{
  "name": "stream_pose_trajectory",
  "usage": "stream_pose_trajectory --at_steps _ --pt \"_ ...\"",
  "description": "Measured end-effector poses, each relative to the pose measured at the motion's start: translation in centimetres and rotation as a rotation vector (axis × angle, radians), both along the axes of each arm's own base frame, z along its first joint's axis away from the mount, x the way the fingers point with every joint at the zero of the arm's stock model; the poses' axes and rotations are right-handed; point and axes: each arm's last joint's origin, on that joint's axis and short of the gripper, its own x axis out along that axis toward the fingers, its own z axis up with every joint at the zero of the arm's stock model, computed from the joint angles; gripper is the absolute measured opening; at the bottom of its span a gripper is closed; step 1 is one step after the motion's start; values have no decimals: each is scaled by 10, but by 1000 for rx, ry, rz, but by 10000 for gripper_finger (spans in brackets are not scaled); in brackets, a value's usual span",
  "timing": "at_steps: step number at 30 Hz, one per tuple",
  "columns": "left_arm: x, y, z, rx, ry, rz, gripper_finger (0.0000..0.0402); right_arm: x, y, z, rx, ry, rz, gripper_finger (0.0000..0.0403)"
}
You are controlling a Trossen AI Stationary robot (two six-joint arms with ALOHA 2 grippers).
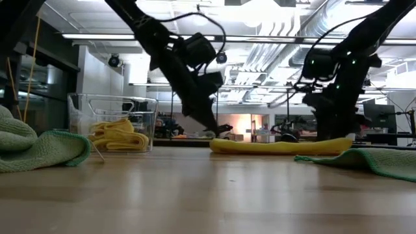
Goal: Fold microfiber towels
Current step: Fold the yellow towel
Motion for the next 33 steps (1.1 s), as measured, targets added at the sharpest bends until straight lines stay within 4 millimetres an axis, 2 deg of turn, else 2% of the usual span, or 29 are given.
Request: stream_pose_trajectory --at_steps 6,12,23,27,33 --pt "0 3 7 46 49 -78 0 -7 7 27 -57 -156 -13 171" --pt "-9 13 4 -124 44 157 0 -19 15 46 -101 -237 -106 171" --pt "-21 21 -2 -165 164 142 0 -36 16 45 -54 -177 -189 171" --pt "-13 27 10 -141 169 101 0 -39 12 45 -56 -176 -222 171" --pt "3 40 2 -170 333 10 0 -44 8 45 -34 -182 -253 171"
